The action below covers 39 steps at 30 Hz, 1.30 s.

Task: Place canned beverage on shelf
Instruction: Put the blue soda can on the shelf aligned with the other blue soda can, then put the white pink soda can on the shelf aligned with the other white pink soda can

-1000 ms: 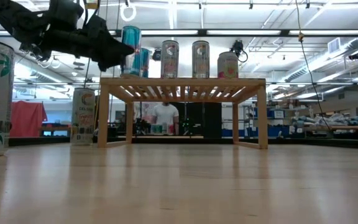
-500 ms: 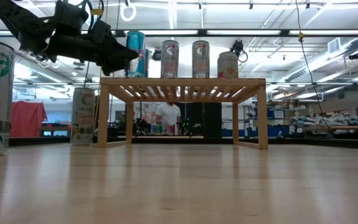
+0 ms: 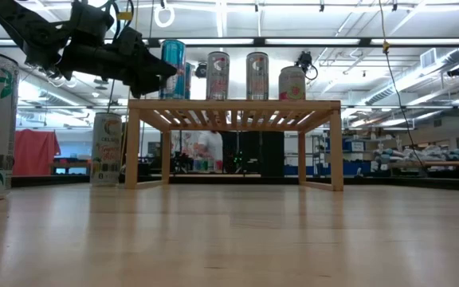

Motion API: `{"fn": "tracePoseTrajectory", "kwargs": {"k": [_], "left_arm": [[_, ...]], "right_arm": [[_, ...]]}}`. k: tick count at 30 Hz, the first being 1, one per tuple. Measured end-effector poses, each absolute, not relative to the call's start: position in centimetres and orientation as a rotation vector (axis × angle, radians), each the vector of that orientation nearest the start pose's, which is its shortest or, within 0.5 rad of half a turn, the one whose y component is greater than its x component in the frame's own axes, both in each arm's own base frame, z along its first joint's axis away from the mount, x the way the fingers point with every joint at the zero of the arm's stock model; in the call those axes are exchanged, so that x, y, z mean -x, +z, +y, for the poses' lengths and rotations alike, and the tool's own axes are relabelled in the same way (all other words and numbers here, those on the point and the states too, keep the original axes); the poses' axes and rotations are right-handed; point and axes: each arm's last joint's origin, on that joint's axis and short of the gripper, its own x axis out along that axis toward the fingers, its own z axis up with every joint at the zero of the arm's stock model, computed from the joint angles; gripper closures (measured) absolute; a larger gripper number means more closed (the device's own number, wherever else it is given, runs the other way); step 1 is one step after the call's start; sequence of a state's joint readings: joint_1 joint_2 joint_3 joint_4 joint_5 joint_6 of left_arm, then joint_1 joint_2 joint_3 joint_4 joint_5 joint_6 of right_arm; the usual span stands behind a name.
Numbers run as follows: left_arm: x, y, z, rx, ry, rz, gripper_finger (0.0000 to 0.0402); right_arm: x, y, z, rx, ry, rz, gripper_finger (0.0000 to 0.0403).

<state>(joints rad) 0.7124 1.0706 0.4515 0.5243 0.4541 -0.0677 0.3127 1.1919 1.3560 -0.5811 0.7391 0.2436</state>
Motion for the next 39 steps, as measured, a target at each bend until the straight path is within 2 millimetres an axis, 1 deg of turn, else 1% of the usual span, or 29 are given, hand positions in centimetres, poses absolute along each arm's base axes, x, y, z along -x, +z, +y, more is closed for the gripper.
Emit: {"fn": "tracePoseTrajectory", "kwargs": {"k": [3, 10, 13, 22, 25, 33, 39], "left_arm": [[-17.5, 23.4, 13.4, 0.118, 0.261, 0.068, 0.0109], [-16.8, 24.5, 13.1, 0.087, 0.27, 0.02, 0.0108], [-16.6, 24.5, 13.1, 0.096, 0.275, 0.028, 0.0108], [-14.8, 25.7, 13.0, 0.076, 0.343, 0.002, 0.0108], [-14.4, 25.8, 12.8, 0.083, 0.339, 0.004, 0.0108], [-13.4, 26.6, 11.6, 0.092, 0.312, -0.004, 0.0108], [-12.2, 27.4, 9.5, 0.103, 0.269, -0.02, 0.0108]], "right_arm": [[-23.0, 41.2, 5.4, -0.026, -0.46, 0.31, 0.0071], [-23.1, 40.6, 5.4, -0.018, -0.461, 0.325, 0.0071], [-23.2, 40.6, 5.5, -0.018, -0.455, 0.327, 0.0071], [-23.2, 40.6, 5.5, -0.019, -0.454, 0.326, 0.0071], [-23.2, 40.6, 5.5, -0.019, -0.454, 0.326, 0.0071], [-23.2, 40.6, 5.5, -0.019, -0.454, 0.326, 0.0071], [-23.2, 40.6, 5.4, -0.021, -0.456, 0.325, 0.0071]]}}
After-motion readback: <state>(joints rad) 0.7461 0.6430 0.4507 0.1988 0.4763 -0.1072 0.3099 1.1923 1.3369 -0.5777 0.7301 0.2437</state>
